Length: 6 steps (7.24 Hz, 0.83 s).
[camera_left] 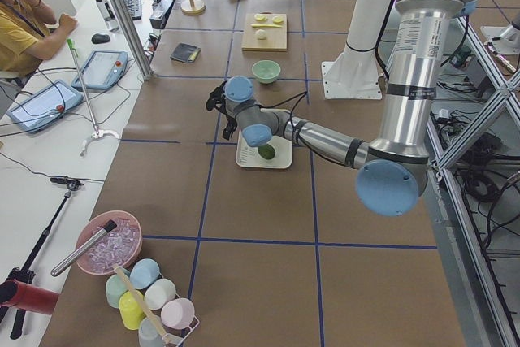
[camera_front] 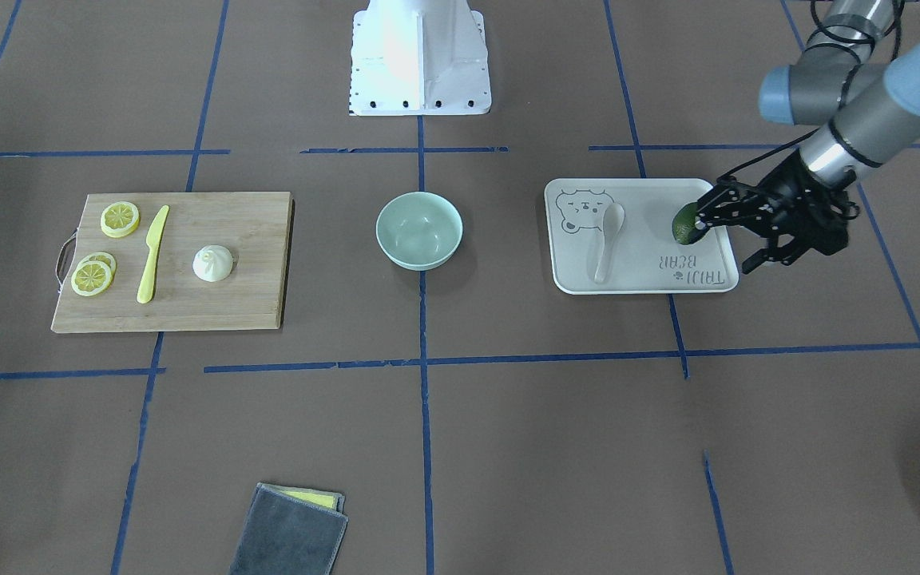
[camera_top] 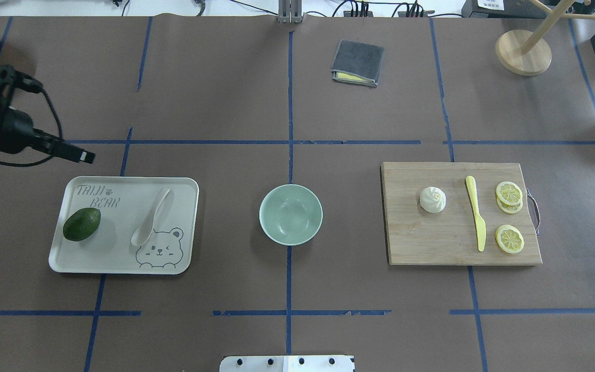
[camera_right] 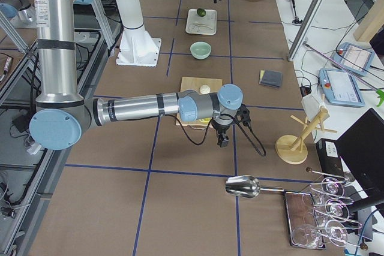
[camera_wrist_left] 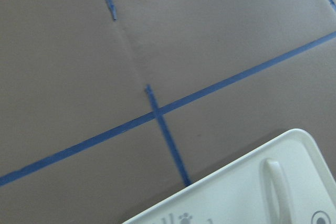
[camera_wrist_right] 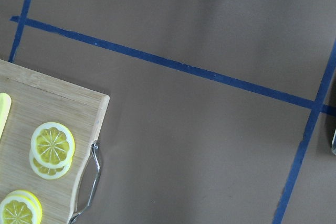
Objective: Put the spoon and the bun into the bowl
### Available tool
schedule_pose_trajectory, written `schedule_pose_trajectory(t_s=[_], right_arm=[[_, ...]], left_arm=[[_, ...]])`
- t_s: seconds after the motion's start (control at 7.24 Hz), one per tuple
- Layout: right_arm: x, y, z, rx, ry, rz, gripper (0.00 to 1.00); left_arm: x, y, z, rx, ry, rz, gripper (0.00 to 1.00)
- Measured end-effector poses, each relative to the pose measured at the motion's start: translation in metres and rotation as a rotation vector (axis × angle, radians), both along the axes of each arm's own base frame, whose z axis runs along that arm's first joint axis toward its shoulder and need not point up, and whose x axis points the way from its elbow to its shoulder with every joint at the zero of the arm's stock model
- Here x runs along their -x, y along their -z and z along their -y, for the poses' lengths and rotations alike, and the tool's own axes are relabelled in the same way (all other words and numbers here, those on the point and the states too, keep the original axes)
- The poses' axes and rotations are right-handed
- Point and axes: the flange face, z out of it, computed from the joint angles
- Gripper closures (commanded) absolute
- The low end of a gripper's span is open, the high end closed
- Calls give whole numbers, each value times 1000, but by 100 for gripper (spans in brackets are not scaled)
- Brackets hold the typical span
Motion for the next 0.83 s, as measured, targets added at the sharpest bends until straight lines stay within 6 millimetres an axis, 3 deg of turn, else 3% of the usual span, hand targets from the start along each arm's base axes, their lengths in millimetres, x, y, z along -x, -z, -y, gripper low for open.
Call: schedule_pose_trajectory(t_s=[0.41,0.55,0.83], right_arm=[[2,-2,0,4,4,-1,0],[2,-2,0,5,4,-1,0],[3,-3,0,8,6,-1,0]], left_arm=[[-92,50,6,85,-4,140,15],[-114,52,-4,88,-22,172,19],[-135,43,-16,108,-49,214,25]])
